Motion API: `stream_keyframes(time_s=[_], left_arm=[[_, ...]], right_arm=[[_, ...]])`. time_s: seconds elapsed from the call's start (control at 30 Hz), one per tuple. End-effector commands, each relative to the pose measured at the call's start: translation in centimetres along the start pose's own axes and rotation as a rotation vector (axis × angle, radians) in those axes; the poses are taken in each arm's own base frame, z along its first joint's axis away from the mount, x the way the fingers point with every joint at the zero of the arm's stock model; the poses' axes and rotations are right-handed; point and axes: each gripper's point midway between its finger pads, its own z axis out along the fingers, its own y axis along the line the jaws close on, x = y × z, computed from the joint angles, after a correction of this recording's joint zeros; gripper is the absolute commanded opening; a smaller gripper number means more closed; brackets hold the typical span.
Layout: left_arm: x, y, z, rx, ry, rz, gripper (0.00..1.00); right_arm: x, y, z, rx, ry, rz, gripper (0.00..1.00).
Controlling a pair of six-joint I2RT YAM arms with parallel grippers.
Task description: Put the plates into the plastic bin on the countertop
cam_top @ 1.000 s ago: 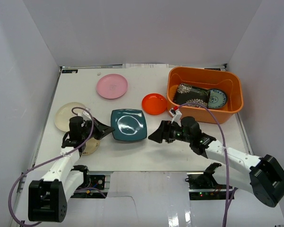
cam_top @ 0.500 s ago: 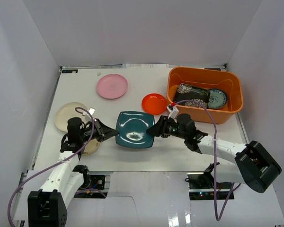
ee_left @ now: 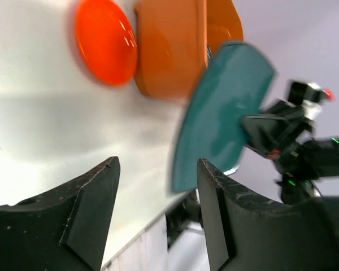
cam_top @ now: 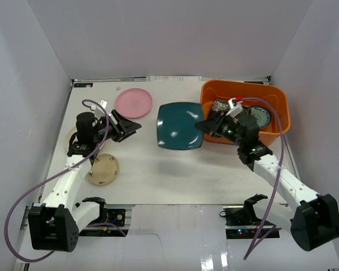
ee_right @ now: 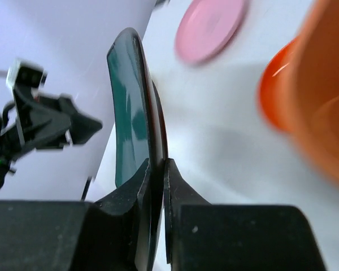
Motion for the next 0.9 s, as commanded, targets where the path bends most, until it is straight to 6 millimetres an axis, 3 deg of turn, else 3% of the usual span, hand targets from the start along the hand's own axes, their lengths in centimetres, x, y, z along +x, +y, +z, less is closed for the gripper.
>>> stream_keyframes(time_s=[0.0,0.03,0.1,0.13,0.2,0.3,0.43,0.47,0.6,0.63,0.7,0.73,0.83,0.87], left_arm=[[-4.2,2.1,1.6,-0.148,-0.12,0.01,0.67],[-5.4,3.5,2.6,-0.198,-0.136,-0.029,0.68],[-6.2,4.7,3.7,-0.227,-0.14,-0.064,0.68],[-7.0,5.0,4.2,-0.236,-0.154,-0.07,0.69],[-8.0,7.9,5.2,-0.324,-0.189,-0.11,0.69],[-9.8,10.9,5.9,-0.419,-0.238,-0.141,0.71],[-11.9,14.0,6.3,-0.505,-0.286,-0.173,0.84],[-12.2,14.4,6.6,-0.51,-0.287,-0.177,0.85],[-13.8,15.7,8.8,-0.506,-0.265,-0.185,0.86],[-13.3,17.3,9.5,-0.533,-0.238,-0.201,0.86],[-14.1,17.8,10.4,-0.538,-0.231,-0.195,0.84],[-13.9,19.0,11.0,-0.558,-0.215,-0.199,0.83],[-15.1,19.5,11.9,-0.565,-0.222,-0.182,0.79],[-15.8,21.6,11.3,-0.602,-0.233,-0.203,0.78]], right_arm=[[-12.0,4.3,-4.1,-0.022,-0.305,-0.149,0.08],[-15.0,3.0,-5.7,0.055,-0.366,-0.156,0.08],[-17.5,1.1,-7.3,0.146,-0.416,-0.19,0.08],[-19.5,-0.9,-9.0,0.221,-0.471,-0.184,0.08],[-21.8,-4.3,-11.4,0.32,-0.533,-0.156,0.08],[-22.9,-8.3,-13.3,0.404,-0.564,-0.095,0.08],[-23.5,-12.3,-13.5,0.51,-0.565,-0.069,0.08],[-23.3,-14.1,-13.0,0.541,-0.542,-0.044,0.08],[-22.8,-17.4,-11.3,0.556,-0.477,0.013,0.08],[-22.6,-18.0,-11.0,0.556,-0.471,0.024,0.08],[-21.9,-19.7,-10.5,0.578,-0.449,0.055,0.08],[-21.7,-20.3,-10.4,0.59,-0.442,0.059,0.08],[-20.5,-22.1,-10.4,0.632,-0.416,0.068,0.17],[-20.2,-22.5,-10.4,0.645,-0.409,0.062,0.3]])
